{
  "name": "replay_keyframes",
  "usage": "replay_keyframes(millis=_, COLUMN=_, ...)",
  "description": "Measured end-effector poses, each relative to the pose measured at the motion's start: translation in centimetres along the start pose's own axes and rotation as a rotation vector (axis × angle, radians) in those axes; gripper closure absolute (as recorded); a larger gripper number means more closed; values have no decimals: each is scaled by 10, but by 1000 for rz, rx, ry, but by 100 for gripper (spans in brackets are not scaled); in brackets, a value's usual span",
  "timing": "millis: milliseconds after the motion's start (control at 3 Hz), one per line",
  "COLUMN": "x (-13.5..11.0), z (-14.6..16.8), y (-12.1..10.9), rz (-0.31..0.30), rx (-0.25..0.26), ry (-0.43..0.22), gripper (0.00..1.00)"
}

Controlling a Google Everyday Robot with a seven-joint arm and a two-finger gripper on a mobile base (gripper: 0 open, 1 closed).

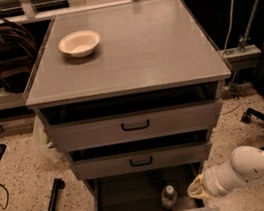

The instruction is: Pick blue plastic bottle from bottom drawer and place on counter

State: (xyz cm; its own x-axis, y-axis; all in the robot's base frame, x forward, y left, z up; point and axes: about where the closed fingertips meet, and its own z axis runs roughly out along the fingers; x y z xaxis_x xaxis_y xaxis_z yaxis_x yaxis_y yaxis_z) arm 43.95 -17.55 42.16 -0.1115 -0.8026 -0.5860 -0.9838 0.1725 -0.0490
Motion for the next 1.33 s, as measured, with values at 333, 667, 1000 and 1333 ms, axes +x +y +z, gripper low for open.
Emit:
replay_keyframes(millis=333, x=42, z=65, y=-15, rz=7, rx=11, ry=-86, gripper=100)
replay_keyframes(millis=667, x=46, z=74, y=-15, rz=2, rx=12, ry=-81, gripper=100)
replay_keyframes(millis=1000, x=54, z=87, y=-22, rz=-9, rx=27, ry=-92, gripper=81)
replay_keyframes(millis=1333, x=59, z=98, y=-31, rz=-26, rx=46, ry=-102, gripper=57)
